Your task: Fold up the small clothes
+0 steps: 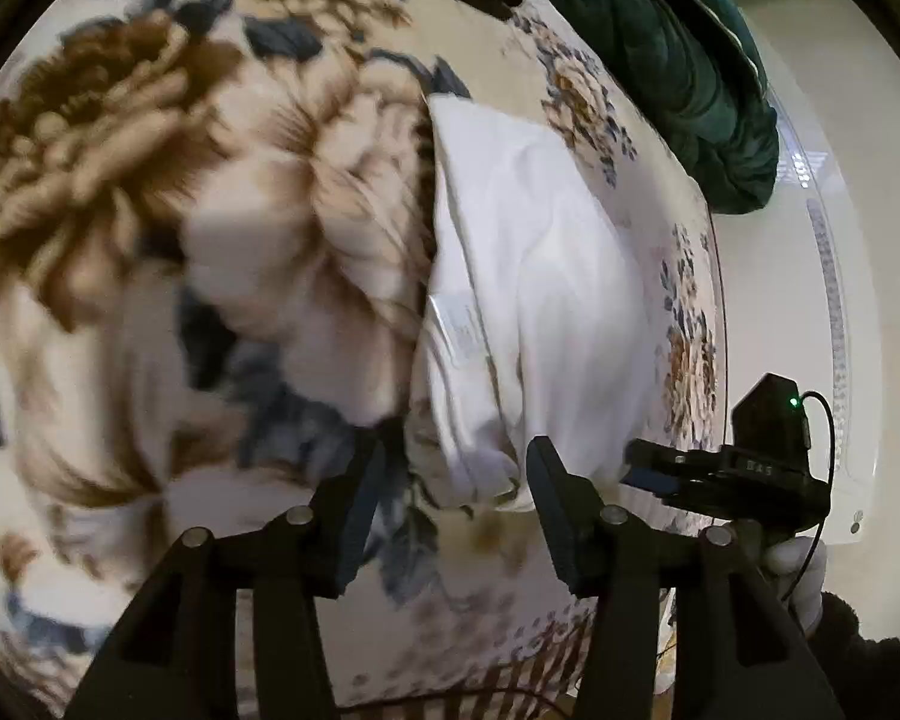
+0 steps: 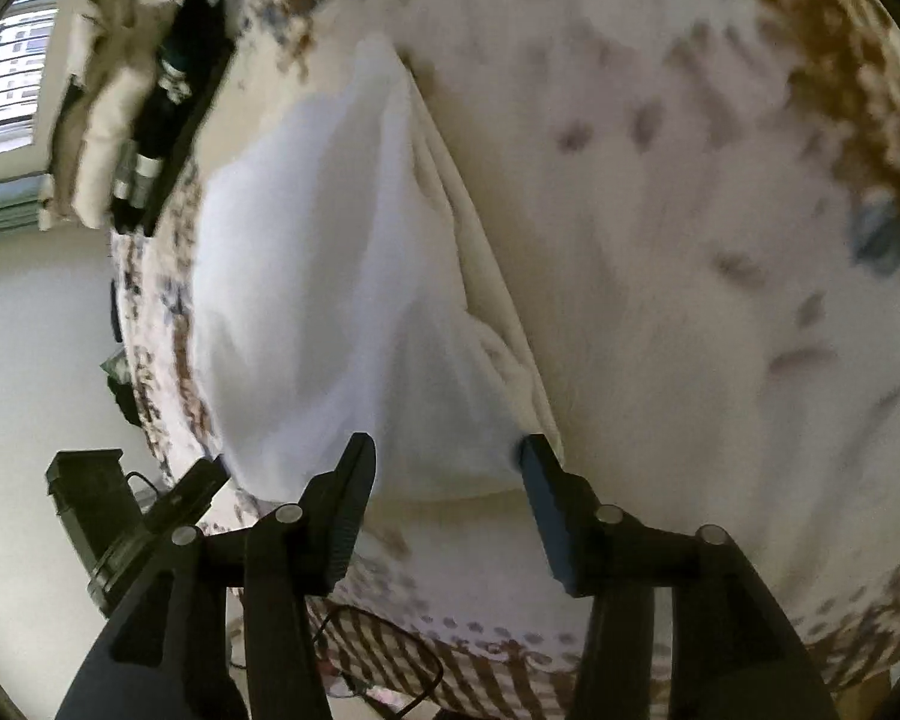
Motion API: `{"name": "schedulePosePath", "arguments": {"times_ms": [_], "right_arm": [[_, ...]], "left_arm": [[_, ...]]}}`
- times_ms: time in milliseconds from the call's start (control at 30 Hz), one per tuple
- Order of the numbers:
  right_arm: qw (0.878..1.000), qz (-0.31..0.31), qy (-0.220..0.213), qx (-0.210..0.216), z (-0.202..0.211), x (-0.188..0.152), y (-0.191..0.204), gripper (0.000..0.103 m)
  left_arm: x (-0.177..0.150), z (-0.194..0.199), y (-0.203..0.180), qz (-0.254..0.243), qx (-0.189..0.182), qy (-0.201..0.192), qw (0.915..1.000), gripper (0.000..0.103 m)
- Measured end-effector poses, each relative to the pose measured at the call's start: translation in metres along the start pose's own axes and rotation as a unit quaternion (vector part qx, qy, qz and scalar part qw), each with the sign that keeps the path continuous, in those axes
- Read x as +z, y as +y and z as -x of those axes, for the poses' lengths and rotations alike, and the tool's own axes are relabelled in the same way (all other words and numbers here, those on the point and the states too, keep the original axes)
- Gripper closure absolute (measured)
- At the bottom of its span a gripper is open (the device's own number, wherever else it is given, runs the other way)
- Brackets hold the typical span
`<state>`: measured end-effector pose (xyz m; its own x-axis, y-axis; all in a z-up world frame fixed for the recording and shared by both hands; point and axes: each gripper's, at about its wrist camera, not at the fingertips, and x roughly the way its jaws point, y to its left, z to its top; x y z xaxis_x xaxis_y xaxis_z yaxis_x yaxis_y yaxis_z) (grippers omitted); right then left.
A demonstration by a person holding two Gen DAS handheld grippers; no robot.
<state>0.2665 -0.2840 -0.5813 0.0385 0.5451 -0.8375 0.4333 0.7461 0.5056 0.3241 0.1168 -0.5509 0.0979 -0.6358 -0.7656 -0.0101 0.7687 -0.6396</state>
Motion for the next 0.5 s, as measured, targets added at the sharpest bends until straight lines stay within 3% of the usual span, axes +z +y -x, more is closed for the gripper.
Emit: {"name": "schedulePosePath", "arguments": {"times_ms": [33, 67, 100, 167, 300, 400, 433, 500], "right_arm": [[1.0, -0.003, 0.004, -0.004, -0.006, -0.001, 0.0, 0.053], [1.0, -0.006, 0.001, -0.008, -0.01, -0.002, 0.0, 0.079], [1.0, -0.006, -0.01, -0.012, -0.01, -0.003, 0.001, 0.091], [1.0, 0.0, -0.021, -0.016, -0.01, -0.006, 0.006, 0.097], [0.997, 0.024, -0.055, -0.054, 0.008, -0.013, 0.018, 0.098], [0.995, 0.032, -0.068, -0.062, 0.021, -0.015, 0.028, 0.098], [0.995, 0.035, -0.065, -0.066, 0.021, -0.015, 0.03, 0.098], [0.997, 0.046, -0.031, -0.057, 0.013, -0.008, 0.031, 0.097]], "left_arm": [[-0.001, -0.004, -0.004, -0.007, 0.008, -0.008, 0.9999, 0.072], [-0.001, -0.009, -0.008, -0.016, 0.012, -0.007, 0.9998, 0.101], [-0.001, -0.014, -0.015, -0.033, 0.034, -0.003, 0.9989, 0.101], [-0.003, -0.013, -0.027, -0.061, 0.057, -0.009, 0.9965, 0.102], [-0.002, -0.003, -0.036, -0.094, 0.073, -0.014, 0.9928, 0.102], [0.002, -0.007, -0.031, -0.113, 0.087, 0.004, 0.9898, 0.101], [0.005, -0.009, -0.026, -0.108, 0.095, 0.007, 0.9896, 0.1], [0.008, -0.01, -0.018, -0.08, 0.077, 0.024, 0.9936, 0.094]]}}
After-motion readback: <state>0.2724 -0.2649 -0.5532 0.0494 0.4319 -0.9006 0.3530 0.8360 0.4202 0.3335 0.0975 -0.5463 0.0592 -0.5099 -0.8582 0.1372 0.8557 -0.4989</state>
